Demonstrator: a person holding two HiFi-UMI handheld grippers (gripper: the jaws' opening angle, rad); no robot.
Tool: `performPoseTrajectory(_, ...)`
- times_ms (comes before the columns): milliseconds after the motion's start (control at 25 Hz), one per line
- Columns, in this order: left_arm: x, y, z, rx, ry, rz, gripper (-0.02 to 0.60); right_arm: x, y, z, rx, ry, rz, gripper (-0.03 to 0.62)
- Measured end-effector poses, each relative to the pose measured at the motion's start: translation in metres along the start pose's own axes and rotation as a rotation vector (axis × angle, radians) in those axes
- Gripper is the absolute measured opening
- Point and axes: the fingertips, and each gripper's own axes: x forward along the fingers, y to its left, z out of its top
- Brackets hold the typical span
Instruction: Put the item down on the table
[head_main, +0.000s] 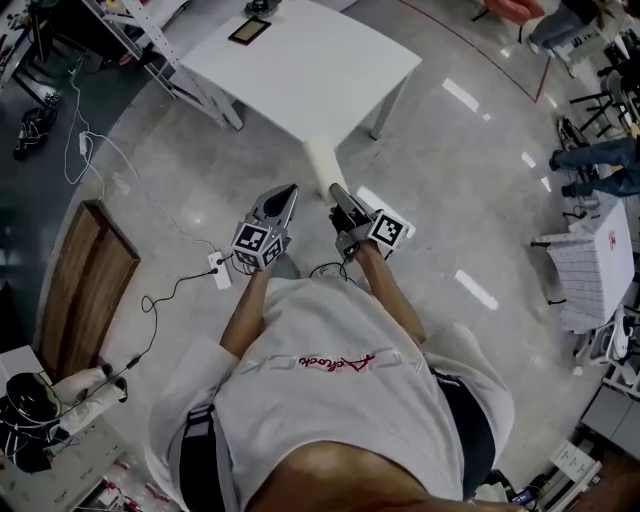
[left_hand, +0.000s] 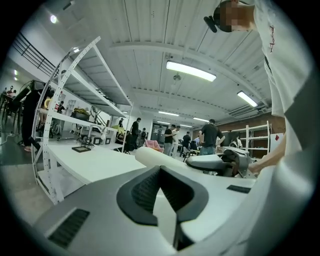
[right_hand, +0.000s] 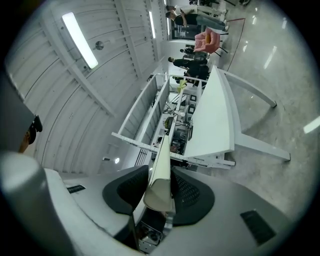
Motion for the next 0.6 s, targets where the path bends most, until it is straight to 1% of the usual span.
performPoseTrajectory(240, 0.014, -0.011, -0.006, -0.007, 0.005, -0.007, 0.014, -0.007, -0.003, 0.015, -0.005, -0.005, 0.013, 0.167)
performPoseTrajectory(480, 0.026, -0.006, -0.009, -0.005, 0.011, -0.005, 0.014, -0.007, -0.015, 0.025, 0.003, -0.011, -0.015, 0.167)
performPoseTrajectory(600, 0.032, -0.001, -0.007, -0.007, 0.009, -0.001, 0.014, -0.003, -0.018, 0.031, 0.006, -0.017, -0.015, 0.167)
